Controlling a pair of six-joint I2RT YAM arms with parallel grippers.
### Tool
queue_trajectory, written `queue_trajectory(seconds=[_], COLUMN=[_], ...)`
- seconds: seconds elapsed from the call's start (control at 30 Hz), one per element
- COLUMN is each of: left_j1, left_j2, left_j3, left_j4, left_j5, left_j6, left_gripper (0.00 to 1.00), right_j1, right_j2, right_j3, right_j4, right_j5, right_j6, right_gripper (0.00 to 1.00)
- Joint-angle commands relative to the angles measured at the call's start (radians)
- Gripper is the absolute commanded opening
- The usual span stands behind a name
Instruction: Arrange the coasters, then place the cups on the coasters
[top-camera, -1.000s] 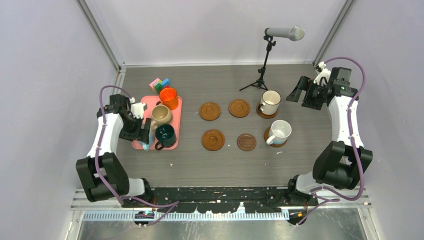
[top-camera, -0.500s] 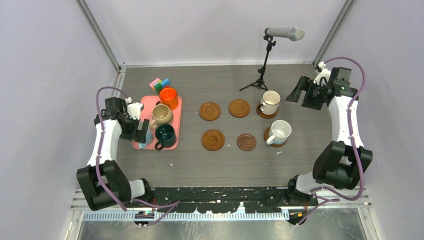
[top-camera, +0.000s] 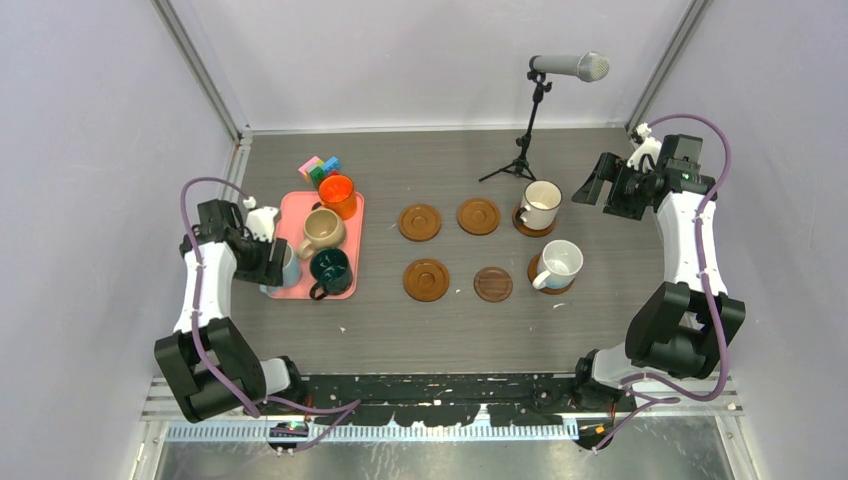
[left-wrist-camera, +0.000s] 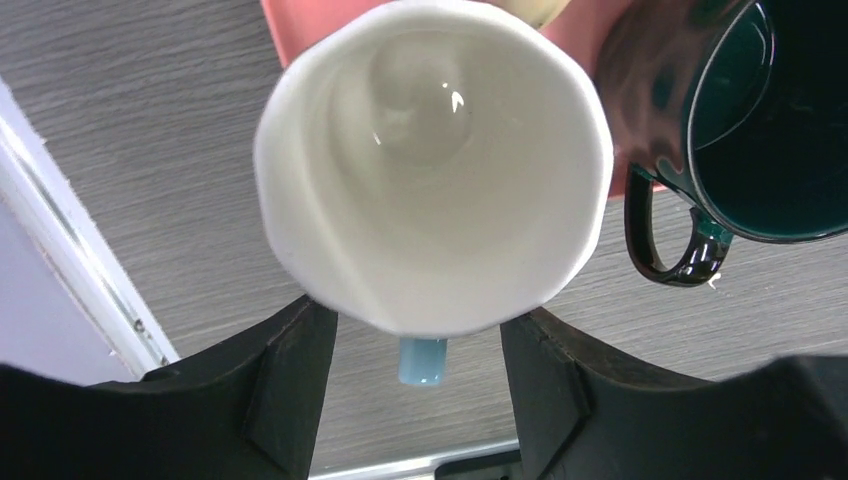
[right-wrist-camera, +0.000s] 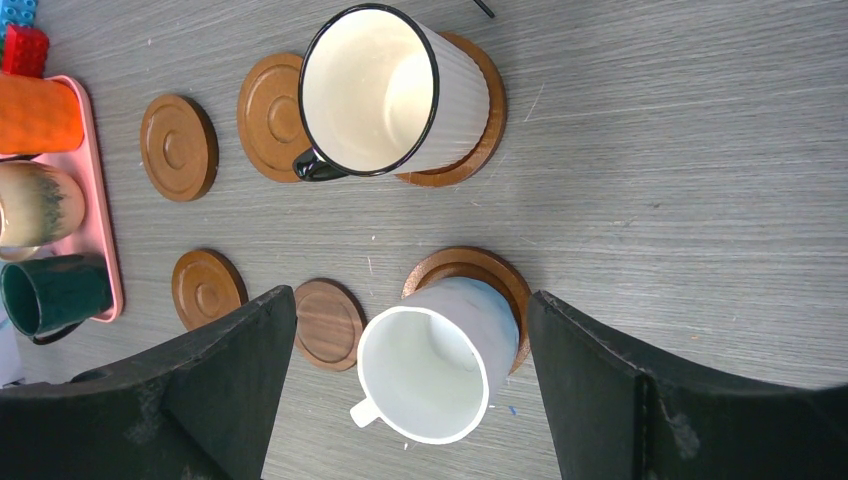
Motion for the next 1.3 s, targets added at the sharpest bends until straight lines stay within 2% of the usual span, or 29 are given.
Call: queue_trajectory(seconds=[0.0, 0.23, 0.43, 0.67, 0.77, 1.03, 1.27], left_j1=[0.008, 0.035, 0.092, 0.12, 0.133, 0.139, 0.127], left_j2=[-0.015, 0.001, 0.022, 0.012, -0.006, -0.094, -0.093], left_j3=[-0.066, -0.146, -0.159, -0.163, -0.157, -0.091, 0.165], left_j4=[0.083, 0.23, 0.313, 0.346, 0.347, 0.314, 0.202], left_j5=[0.067, 0.063, 0.121, 0.173, 0.195, 0.225, 0.275], left_j6=[0.064, 0.086, 0.079, 0.084, 0.082, 0.038, -0.035], left_gripper=[0.63, 0.6, 0.49, 0.28, 0.01, 0.0, 0.0], right_j1=[0.004, 0.004, 0.001, -0.002, -0.002, -0.002, -0.002], right_j2=[-0.012, -0.012, -0.012, -0.014, -0.015, -0.018, -0.031], right_j3=[0.004, 0.003, -0.002, -0.002, -0.003, -0.006, -0.006], right_j4=[0.014, 0.014, 0.013, 0.014, 0.014, 0.014, 0.014], right_j5=[-0.013, -0.015, -0.014, -0.008, -0.009, -0.013, -0.01], right_j6=[-0.012, -0.01, -0.011, -0.007, -0.006, -0.009, -0.01], right_gripper=[0.89, 0.89, 0.89, 0.89, 0.89, 0.89, 0.89])
